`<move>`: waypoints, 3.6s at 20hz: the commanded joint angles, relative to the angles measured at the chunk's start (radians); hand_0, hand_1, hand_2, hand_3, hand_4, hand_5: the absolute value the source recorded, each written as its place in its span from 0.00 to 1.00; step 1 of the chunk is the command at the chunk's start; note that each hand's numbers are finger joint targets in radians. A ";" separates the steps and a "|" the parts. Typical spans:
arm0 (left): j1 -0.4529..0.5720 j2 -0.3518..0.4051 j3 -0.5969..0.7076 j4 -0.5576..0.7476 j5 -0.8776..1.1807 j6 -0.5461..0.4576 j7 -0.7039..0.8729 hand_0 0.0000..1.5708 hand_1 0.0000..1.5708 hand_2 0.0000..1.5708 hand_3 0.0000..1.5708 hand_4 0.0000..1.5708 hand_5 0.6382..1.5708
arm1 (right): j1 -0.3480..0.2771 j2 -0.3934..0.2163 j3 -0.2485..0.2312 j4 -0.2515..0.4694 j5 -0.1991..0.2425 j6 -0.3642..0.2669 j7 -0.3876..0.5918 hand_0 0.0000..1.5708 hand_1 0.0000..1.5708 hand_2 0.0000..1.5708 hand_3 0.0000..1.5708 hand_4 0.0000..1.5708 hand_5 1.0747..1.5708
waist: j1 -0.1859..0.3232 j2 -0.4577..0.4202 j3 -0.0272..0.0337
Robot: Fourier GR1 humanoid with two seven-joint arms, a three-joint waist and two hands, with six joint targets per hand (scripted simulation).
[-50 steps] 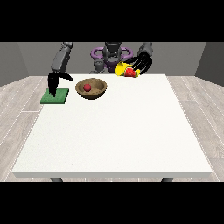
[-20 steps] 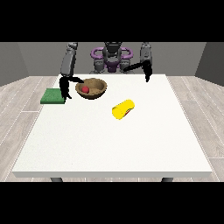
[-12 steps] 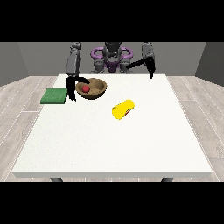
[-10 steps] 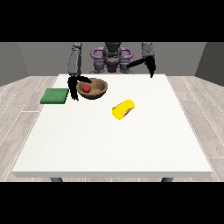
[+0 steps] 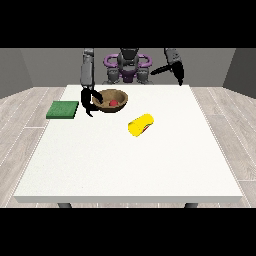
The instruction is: Pick the cup and pour the ball into the bowl, then pick the bowl and place it on the pad
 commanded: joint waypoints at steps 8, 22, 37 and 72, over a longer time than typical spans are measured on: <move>0.072 0.057 0.085 0.083 0.053 -0.011 -0.071 0.00 0.00 0.00 0.00 0.00 1.00 | -0.089 -0.009 0.079 -0.012 0.074 -0.128 0.298 1.00 1.00 1.00 1.00 0.65 0.96 | -0.081 -0.050 0.0261; 0.112 0.072 0.105 0.119 0.067 0.014 -0.102 0.00 0.00 0.00 0.00 0.00 1.00 | -0.103 -0.246 -0.052 -0.087 -0.070 0.078 0.503 1.00 1.00 1.00 1.00 0.68 0.97 | -0.140 -0.058 0.0266; 0.012 -0.003 -0.006 -0.112 -0.033 0.153 -0.151 0.00 0.00 0.00 0.00 0.00 0.99 | -0.129 -0.507 -0.232 0.131 -0.163 0.326 0.192 1.00 1.00 1.00 0.86 0.64 0.99 | -0.059 0.300 0.0292; 0.119 -0.003 -0.076 -0.499 -0.052 0.118 0.075 0.00 0.00 0.00 0.00 0.00 0.99 | -0.212 -0.707 -0.165 0.312 -0.027 0.258 0.191 0.70 0.70 0.67 0.56 0.00 0.94 | -0.072 0.363 0.0280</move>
